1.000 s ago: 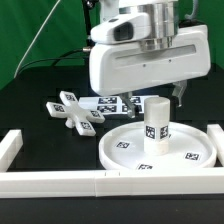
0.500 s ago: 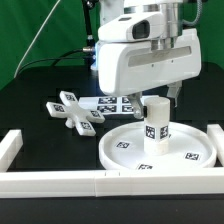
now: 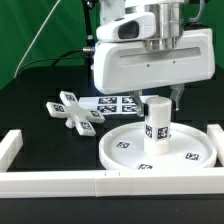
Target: Assemble round table
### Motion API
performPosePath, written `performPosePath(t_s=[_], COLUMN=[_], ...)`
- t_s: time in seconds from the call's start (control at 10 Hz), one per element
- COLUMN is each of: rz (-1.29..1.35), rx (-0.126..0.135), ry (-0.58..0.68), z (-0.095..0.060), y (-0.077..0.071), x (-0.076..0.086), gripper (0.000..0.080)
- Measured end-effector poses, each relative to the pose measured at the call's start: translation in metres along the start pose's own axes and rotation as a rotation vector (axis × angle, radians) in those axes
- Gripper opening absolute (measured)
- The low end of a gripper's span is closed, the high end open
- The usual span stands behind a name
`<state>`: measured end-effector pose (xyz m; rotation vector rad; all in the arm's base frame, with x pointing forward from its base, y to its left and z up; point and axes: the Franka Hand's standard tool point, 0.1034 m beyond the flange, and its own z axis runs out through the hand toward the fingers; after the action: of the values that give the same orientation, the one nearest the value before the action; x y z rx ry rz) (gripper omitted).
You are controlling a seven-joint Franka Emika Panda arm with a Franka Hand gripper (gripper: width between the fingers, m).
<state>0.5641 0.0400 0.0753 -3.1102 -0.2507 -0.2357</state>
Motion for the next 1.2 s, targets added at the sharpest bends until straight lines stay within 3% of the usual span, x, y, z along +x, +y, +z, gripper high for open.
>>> performPosePath(t_s=[0.3,0.7,1.0,1.2], rz=[0.352,0.83,0.992,0.941], rx=[0.019,0.068,0.074,0.071], ry=[0.006,-0.011,-0.029,-0.031], z=[0.0002,0.0008,0.0006,0.0008], y=[0.0039,0.0038,0.0019,0.0015], x=[0.0,-0.0041,-0.0056,-0.006], gripper=[0.0406,0.0407,0.0409,0.0409])
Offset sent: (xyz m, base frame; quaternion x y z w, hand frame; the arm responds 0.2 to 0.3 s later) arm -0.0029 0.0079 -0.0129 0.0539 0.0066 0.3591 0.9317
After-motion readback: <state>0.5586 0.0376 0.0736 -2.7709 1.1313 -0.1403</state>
